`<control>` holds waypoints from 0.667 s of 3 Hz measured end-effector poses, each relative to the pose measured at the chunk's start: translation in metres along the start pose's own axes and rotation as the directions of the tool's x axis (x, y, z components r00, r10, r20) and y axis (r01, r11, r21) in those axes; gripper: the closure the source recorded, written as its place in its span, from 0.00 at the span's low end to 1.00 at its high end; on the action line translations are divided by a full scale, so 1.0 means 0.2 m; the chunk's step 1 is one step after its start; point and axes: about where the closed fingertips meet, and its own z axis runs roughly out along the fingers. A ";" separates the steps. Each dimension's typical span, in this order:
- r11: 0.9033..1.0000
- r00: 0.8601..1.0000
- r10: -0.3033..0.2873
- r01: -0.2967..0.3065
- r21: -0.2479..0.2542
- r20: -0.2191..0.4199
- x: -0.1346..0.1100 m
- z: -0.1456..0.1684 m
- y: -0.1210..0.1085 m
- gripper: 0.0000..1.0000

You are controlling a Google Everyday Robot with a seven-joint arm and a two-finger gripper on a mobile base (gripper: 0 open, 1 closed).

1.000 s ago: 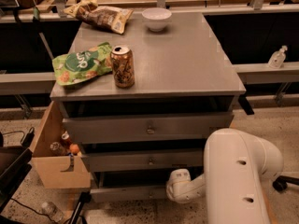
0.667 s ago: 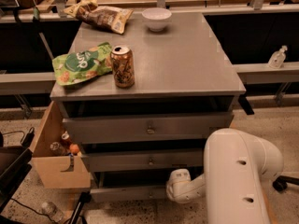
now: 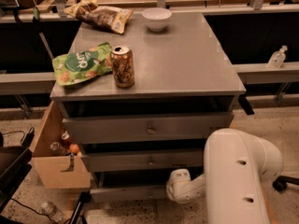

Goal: Open bottom drawer

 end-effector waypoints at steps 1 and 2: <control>1.000 1.000 0.000 0.000 0.000 0.000 0.00 0.00 0.00 1.00; 1.000 1.000 0.000 0.000 0.000 0.000 0.00 0.00 0.00 0.83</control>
Offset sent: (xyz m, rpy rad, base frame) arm 0.0000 0.0000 0.0002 0.0000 0.0001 0.0000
